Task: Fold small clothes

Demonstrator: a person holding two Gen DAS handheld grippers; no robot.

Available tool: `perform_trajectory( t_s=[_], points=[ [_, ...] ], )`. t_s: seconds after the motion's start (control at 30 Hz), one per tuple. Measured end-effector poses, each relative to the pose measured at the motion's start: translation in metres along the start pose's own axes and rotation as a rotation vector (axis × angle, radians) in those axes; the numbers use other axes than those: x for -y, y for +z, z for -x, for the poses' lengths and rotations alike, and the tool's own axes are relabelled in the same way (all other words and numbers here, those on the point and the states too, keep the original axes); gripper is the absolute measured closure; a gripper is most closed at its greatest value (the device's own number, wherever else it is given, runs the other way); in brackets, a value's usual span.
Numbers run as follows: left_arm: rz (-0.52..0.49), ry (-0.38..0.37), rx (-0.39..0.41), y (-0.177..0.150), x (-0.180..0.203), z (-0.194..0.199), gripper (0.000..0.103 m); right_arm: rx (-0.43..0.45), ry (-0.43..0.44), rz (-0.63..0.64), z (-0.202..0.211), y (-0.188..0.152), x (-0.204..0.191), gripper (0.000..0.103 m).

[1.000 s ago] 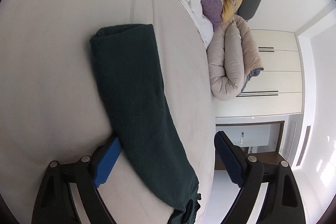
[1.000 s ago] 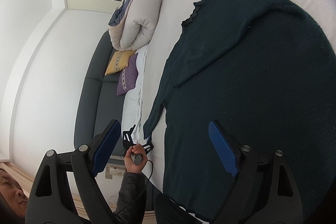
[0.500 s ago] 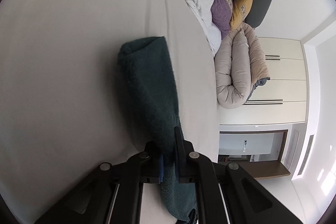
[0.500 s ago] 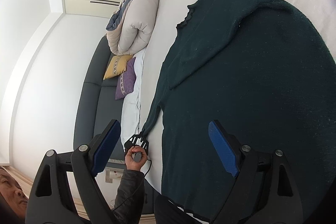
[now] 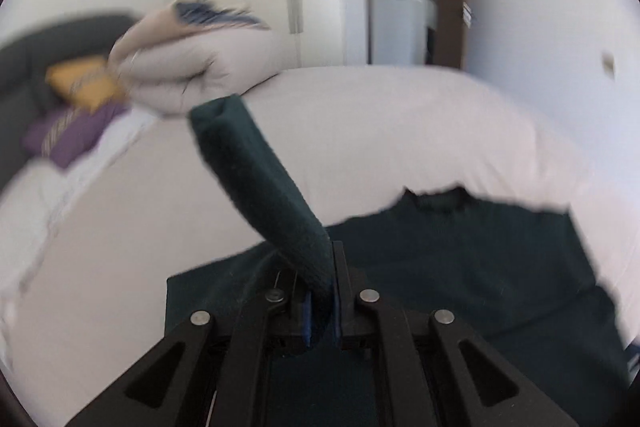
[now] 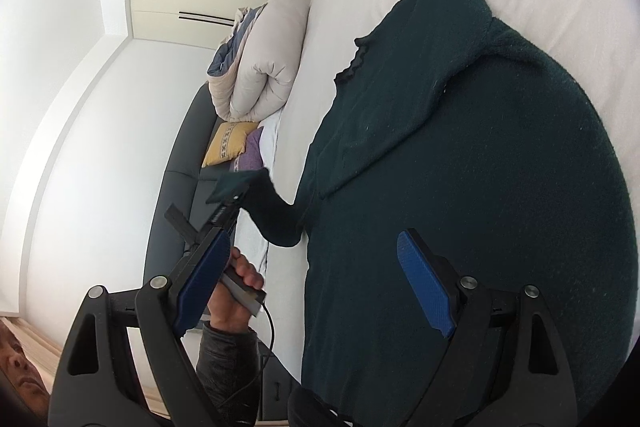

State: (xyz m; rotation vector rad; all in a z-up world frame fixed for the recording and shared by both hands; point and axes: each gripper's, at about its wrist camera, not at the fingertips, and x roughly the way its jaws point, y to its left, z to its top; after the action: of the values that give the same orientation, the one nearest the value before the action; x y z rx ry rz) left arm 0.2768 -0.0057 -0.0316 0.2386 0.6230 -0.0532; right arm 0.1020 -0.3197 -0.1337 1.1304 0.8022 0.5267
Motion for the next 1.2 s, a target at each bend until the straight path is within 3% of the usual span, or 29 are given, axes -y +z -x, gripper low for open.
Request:
perform_trajectory(
  t_s=[0.07,0.1,0.2,0.27,0.3,0.43,0.47,0.53,0.67,0.77,0.83,0.87,0.97,1.2],
  points=[
    [-0.228,0.058,0.0,-0.023,0.068,-0.015,0.096,0.015,-0.008,-0.011,0.001,0.01,0.006,0.017],
    [-0.285,0.058,-0.016,-0.036,0.087,-0.023,0.096,0.017,-0.024,-0.012,-0.001,0.015,0.008,0.017],
    [-0.367,0.079,-0.072,-0.07,0.11,-0.039,0.095,-0.012,-0.08,0.013,-0.014,0.033,0.009,0.017],
    [-0.364,0.09,-0.064,-0.074,0.106,-0.037,0.091,-0.045,-0.102,0.036,-0.033,0.047,0.006,0.017],
    [-0.342,0.083,-0.062,-0.071,0.102,-0.035,0.085,-0.061,-0.116,0.043,-0.045,0.054,0.006,0.017],
    [-0.137,0.021,-0.052,-0.071,0.064,-0.016,0.033,-0.125,-0.176,0.059,-0.105,0.074,-0.003,0.017],
    [-0.082,0.002,-0.052,-0.074,0.055,-0.012,0.03,-0.145,-0.187,0.055,-0.121,0.077,-0.004,0.017],
    [0.011,-0.032,-0.069,-0.085,0.042,-0.004,0.027,-0.194,-0.186,0.044,-0.153,0.081,-0.007,0.018],
    [0.249,-0.109,-0.173,-0.106,0.005,-0.021,0.026,-0.246,-0.284,0.029,-0.206,0.087,-0.004,0.024],
    [0.363,-0.171,-0.182,-0.114,-0.014,-0.029,0.026,-0.249,-0.33,0.035,-0.231,0.088,-0.005,0.038],
    [0.344,-0.161,-0.176,-0.114,-0.009,-0.028,0.024,-0.268,-0.37,0.087,-0.247,0.082,-0.013,0.059],
    [0.328,-0.151,-0.176,-0.114,-0.005,-0.028,0.023,-0.285,-0.392,0.126,-0.254,0.08,-0.017,0.077],
    [0.294,-0.132,-0.178,-0.114,0.002,-0.026,0.018,-0.286,-0.465,0.225,-0.26,0.076,-0.026,0.096],
    [0.294,-0.141,-0.18,-0.115,-0.004,-0.027,0.017,-0.178,-0.563,0.31,-0.227,0.104,-0.039,0.097]
  ],
)
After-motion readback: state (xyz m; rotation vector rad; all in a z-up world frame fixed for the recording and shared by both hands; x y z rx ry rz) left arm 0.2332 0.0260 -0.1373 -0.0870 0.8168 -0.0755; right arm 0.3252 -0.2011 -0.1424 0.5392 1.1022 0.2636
